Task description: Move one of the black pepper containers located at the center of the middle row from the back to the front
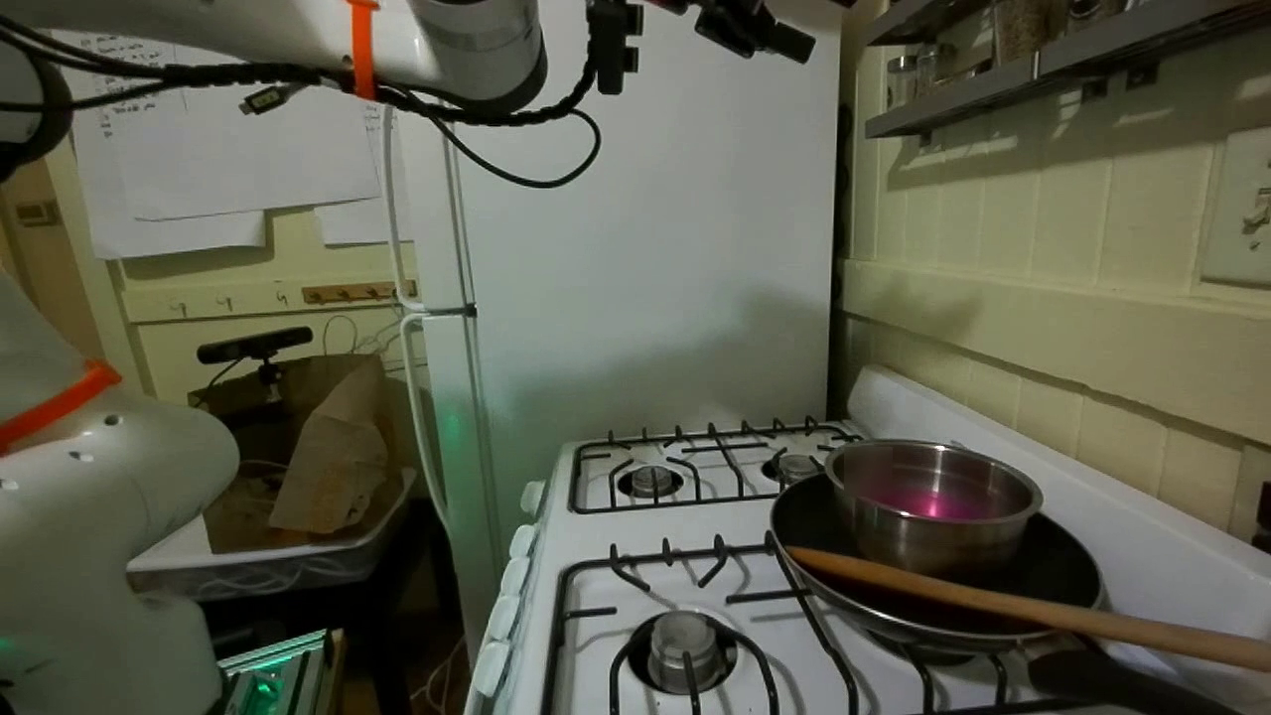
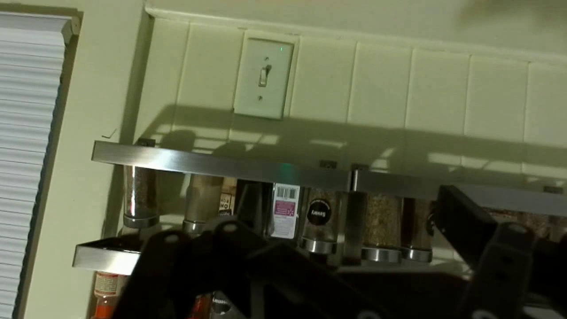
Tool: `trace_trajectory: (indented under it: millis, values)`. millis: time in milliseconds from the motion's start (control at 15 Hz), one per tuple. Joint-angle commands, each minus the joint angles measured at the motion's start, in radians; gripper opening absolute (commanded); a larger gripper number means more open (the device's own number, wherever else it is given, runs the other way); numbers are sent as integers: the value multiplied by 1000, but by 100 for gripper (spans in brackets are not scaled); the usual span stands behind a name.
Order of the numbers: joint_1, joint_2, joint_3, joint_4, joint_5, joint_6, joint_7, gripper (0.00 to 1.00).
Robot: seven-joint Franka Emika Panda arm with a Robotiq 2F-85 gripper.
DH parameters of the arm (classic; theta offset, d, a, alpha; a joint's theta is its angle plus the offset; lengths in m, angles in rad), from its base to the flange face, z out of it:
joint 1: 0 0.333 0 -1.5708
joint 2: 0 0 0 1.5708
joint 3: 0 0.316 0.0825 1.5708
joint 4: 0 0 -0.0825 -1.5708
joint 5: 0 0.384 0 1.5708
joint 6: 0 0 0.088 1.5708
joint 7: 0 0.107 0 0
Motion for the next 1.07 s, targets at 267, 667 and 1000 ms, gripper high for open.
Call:
trace_trajectory:
  millis: [267, 667, 1000]
  values:
    - [28, 32, -22, 33, -26, -3, 21, 100]
    - [-353, 226, 360, 351, -293, -68, 442, 100]
    - [-535, 386, 638, 663, -688, -184, 802, 100]
